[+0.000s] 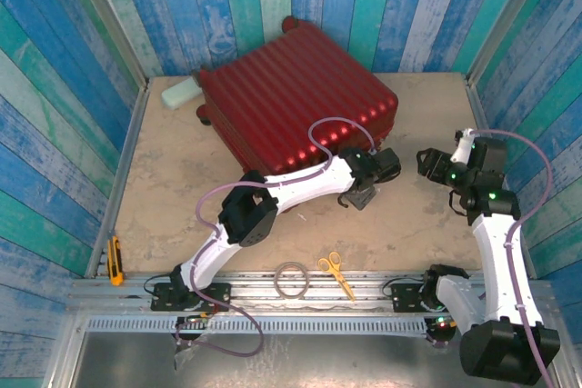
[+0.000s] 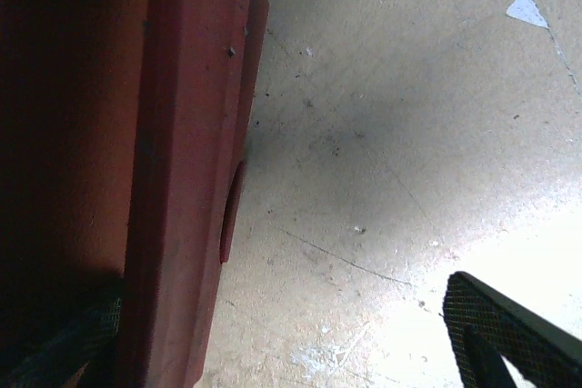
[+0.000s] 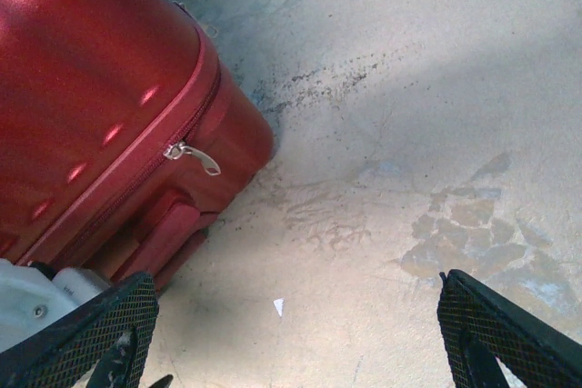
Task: Pack the luggage
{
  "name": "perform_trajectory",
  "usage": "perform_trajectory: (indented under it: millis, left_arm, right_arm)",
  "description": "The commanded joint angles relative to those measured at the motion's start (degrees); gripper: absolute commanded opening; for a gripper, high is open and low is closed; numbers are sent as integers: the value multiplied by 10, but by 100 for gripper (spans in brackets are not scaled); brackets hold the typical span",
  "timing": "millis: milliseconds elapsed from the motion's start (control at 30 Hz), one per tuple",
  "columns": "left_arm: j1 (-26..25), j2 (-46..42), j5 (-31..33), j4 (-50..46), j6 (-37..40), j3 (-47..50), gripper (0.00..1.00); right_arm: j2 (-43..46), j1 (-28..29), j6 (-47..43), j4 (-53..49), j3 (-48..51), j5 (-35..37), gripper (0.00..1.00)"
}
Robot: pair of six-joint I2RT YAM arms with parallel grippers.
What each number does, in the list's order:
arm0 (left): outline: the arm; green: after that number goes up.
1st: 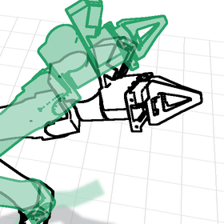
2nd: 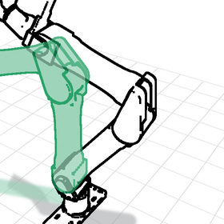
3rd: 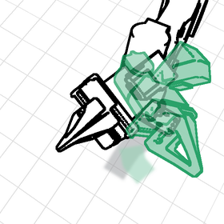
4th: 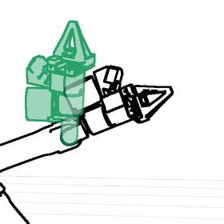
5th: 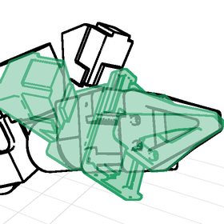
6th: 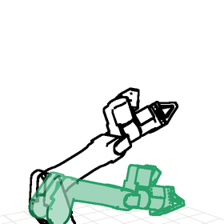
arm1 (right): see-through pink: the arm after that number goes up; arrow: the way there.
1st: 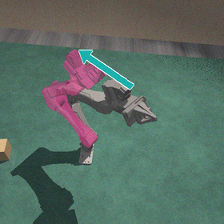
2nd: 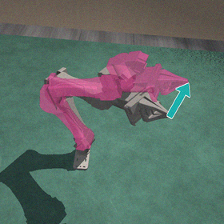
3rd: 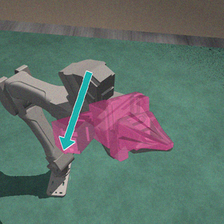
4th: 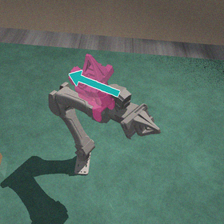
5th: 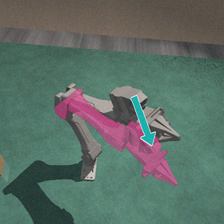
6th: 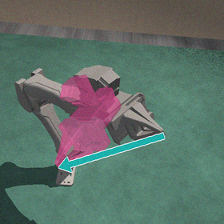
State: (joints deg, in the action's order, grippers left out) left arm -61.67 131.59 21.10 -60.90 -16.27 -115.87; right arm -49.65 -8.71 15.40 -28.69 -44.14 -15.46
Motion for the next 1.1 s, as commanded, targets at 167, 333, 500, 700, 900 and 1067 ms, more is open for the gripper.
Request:
perform_trajectory:
  millis: [167, 333, 500, 700, 900, 1067]
  left_arm:
    - [30, 48, -31, 54, 0, 48, 75]
    - [40, 31, -76, 99, -3, 116, 56]
    - [42, -24, -102, 173, 10, 222, 33]
    - [42, -103, -89, 259, 1, 354, 3]
    - [43, -134, -81, 290, -12, 397, 0]
    - [43, -144, -79, 294, -9, 412, 0]
  right_arm:
    - [18, -3, -11, 35, 36, -16, 82]
    - [18, -4, -14, 46, 45, -38, 82]
    - [18, -3, -32, 90, 71, -101, 78]
    - [0, 48, -6, 164, 122, -115, 77]
    - [-58, 151, -38, 198, 124, -40, 77]
    - [-110, 157, -101, 277, 127, -37, 79]
